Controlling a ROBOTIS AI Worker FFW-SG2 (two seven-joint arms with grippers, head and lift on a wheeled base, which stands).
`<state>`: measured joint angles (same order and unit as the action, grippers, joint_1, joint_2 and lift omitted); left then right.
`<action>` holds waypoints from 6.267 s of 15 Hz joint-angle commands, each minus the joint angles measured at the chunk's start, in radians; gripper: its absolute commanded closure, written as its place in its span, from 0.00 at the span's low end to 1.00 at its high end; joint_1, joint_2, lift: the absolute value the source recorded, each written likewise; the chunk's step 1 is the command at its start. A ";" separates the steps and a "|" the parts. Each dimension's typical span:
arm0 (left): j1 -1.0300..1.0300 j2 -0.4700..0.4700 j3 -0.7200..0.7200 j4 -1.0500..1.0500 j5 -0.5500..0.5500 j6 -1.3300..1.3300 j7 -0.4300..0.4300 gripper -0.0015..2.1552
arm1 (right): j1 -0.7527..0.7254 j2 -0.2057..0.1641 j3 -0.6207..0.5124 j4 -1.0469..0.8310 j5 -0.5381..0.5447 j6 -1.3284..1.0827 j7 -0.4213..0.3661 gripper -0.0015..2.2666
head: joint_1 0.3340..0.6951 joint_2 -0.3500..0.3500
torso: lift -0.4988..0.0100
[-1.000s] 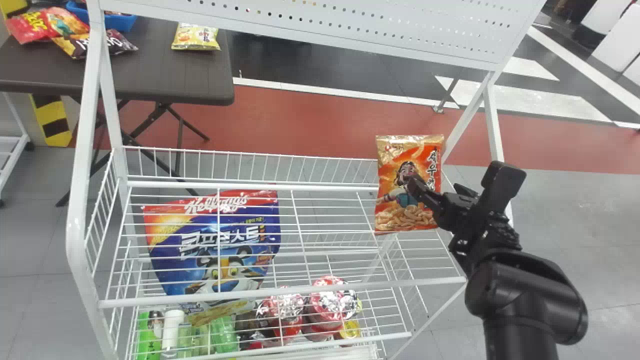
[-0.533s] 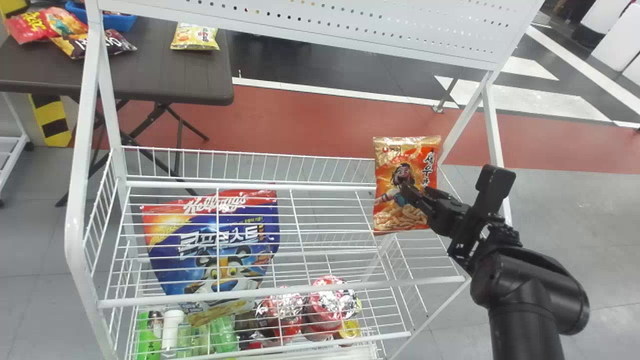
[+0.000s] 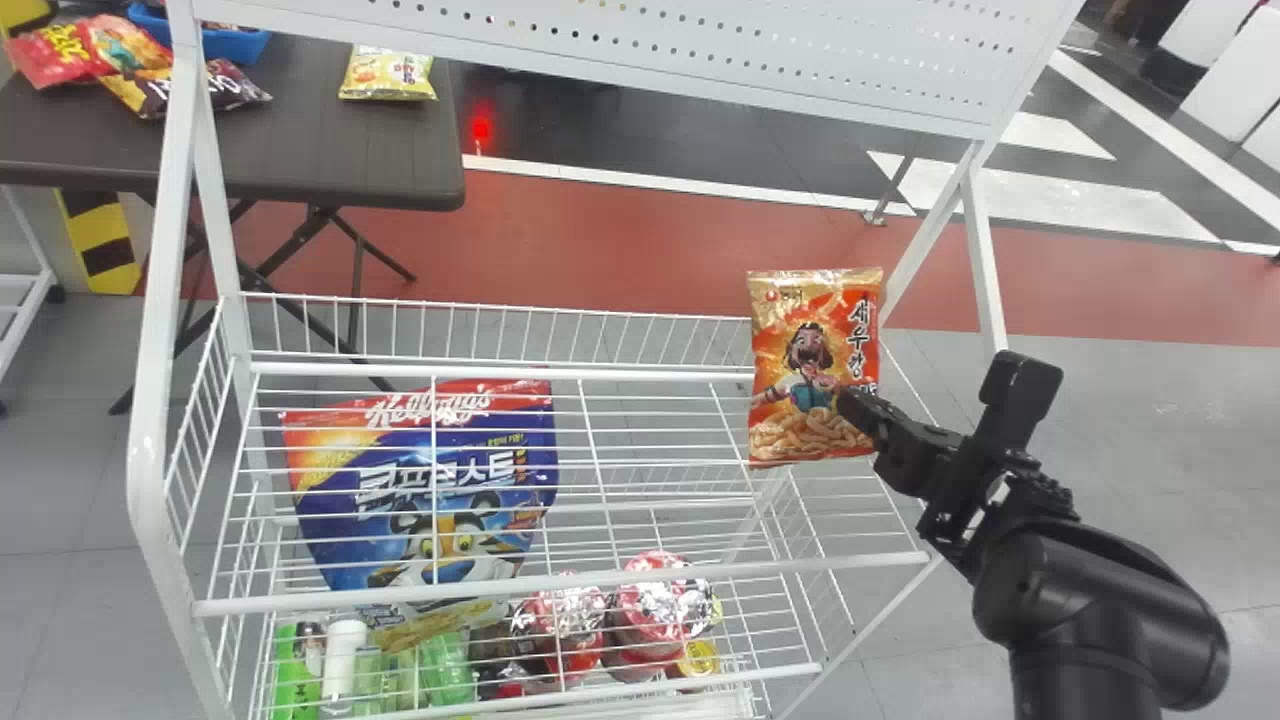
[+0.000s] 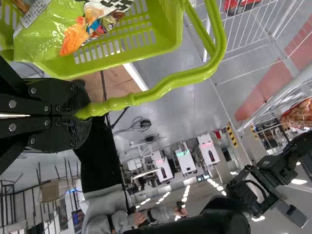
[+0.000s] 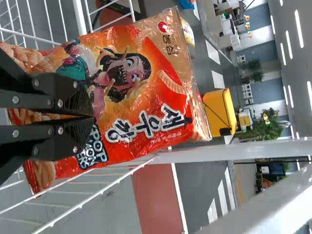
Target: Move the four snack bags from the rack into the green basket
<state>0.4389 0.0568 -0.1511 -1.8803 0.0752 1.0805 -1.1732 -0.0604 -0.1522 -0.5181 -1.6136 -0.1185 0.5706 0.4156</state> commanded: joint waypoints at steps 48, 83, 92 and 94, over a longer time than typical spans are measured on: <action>-0.014 -0.009 0.008 0.032 -0.003 -0.026 0.015 0.98 | 0.686 0.153 -0.125 -0.802 -0.560 0.825 0.063 0.99 | 1.00 0.00 | 0.98; 0.032 -0.011 -0.001 0.027 -0.003 -0.072 0.043 0.98 | 0.970 0.068 0.593 -0.618 0.076 -0.743 -0.440 0.03 | 1.00 0.00 | 0.98; 0.043 -0.011 -0.002 0.026 -0.003 -0.078 0.044 0.98 | 1.004 0.066 0.587 -0.658 0.086 -0.783 -0.456 0.03 | 1.00 0.00 | 0.98; 0.047 -0.011 0.001 0.023 -0.003 -0.078 0.044 0.98 | 0.998 0.063 0.590 -0.647 0.086 -0.795 -0.456 0.03 | 1.00 0.00 | 0.98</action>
<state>0.4828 0.0460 -0.1521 -1.8552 0.0724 1.0031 -1.1289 0.9421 -0.0869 0.0698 -2.2682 -0.0319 -0.2175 -0.0399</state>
